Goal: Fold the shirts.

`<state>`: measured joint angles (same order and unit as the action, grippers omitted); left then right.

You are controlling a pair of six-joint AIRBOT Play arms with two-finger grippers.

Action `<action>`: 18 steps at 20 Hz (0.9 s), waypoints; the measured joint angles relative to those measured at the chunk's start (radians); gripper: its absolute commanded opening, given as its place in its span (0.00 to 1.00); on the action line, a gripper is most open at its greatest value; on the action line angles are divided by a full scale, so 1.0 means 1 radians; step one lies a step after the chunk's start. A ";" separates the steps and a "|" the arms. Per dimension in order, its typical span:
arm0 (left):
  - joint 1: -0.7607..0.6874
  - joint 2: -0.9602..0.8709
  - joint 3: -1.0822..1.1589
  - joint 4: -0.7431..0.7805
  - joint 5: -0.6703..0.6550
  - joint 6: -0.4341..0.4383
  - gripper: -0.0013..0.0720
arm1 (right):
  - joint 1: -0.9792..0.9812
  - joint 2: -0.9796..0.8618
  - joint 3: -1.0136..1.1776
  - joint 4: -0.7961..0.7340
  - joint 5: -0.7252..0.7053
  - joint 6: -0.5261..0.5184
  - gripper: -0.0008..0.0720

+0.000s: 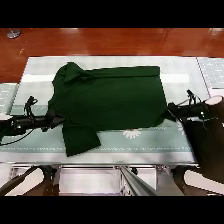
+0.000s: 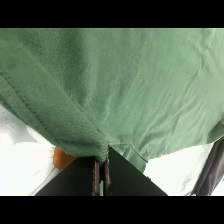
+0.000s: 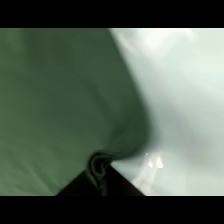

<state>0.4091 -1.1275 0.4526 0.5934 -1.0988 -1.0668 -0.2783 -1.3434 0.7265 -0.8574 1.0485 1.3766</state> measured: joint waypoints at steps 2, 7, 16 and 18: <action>0.001 0.002 0.031 -0.040 0.002 0.003 0.04 | 0.034 -0.027 0.093 0.024 0.028 -0.016 0.05; -0.018 0.059 0.344 -0.275 -0.008 0.039 0.04 | 0.066 -0.051 0.599 0.061 0.166 -0.017 0.05; -0.029 0.268 1.159 0.063 0.048 -0.164 0.04 | 0.079 0.187 1.315 -0.072 0.347 0.017 0.05; -0.029 0.346 1.226 0.220 0.043 -0.222 0.04 | 0.080 0.280 1.342 -0.119 0.361 0.030 0.05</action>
<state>0.3805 -0.7811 1.6791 0.8135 -1.0554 -1.2884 -0.1978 -1.0634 2.0689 -0.9764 1.4094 1.4063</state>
